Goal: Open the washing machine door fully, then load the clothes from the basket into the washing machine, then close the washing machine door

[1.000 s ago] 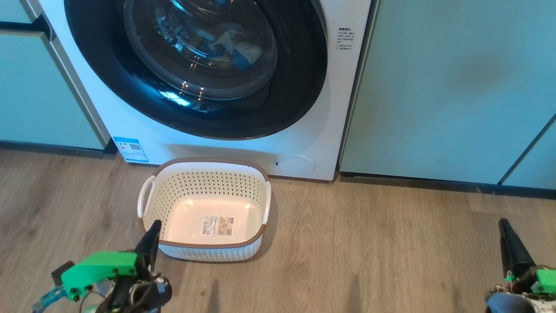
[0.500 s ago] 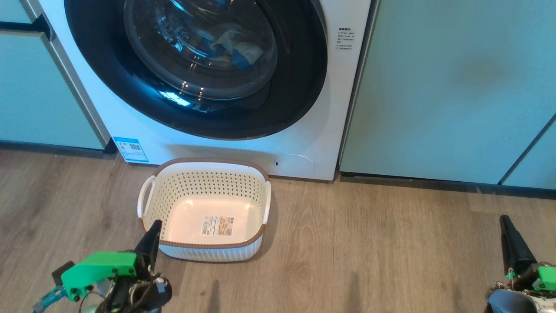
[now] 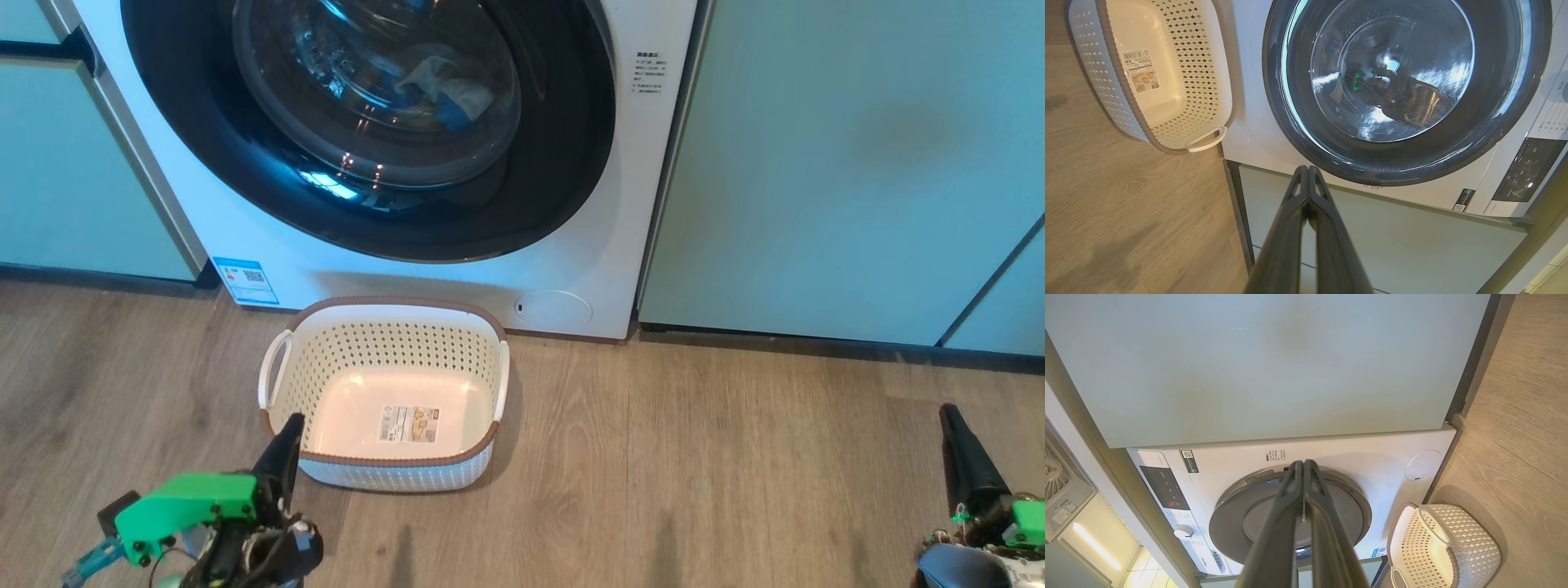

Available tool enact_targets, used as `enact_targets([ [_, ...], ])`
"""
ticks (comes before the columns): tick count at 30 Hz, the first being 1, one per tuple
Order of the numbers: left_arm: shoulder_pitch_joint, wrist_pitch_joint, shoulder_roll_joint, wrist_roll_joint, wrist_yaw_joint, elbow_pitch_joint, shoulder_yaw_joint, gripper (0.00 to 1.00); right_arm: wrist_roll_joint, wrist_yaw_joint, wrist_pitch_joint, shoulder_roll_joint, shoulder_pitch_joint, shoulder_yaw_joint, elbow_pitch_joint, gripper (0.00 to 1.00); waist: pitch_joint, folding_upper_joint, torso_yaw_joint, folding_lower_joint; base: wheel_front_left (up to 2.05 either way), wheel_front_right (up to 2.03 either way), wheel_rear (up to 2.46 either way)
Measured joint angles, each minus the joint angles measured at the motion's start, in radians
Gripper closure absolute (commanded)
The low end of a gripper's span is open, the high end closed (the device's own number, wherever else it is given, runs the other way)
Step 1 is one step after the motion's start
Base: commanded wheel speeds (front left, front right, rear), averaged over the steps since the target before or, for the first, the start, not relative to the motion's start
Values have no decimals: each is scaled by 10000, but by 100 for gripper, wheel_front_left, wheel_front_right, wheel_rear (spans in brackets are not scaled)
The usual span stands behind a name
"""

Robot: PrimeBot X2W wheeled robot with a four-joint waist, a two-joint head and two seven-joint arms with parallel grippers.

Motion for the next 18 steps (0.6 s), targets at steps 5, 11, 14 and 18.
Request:
enact_targets([
  [5, 0, 0, -4, 0, 0, 0, 6, 100, 0, 0, 2, 0, 0, -12, 0, 100, 0, 0, 0, 0, 0, 0, 0],
  [11, 0, 2, -13, 0, 0, 0, 12, 100, -13, 0, 4, 0, 0, -40, 2, 100, 0, 0, 0, 0, 0, 0, 0],
  [14, 1, 2, -17, 0, 0, 0, 15, 100, -13, 0, 4, 2, 0, -46, 2, 100, 0, 0, 0, 0, 0, 0, 0],
  [18, 1, 2, -21, 0, 0, 0, 19, 100, -13, 0, 4, 2, 0, -56, 2, 100, 0, 0, 0, 0, 0, 0, 0],
])
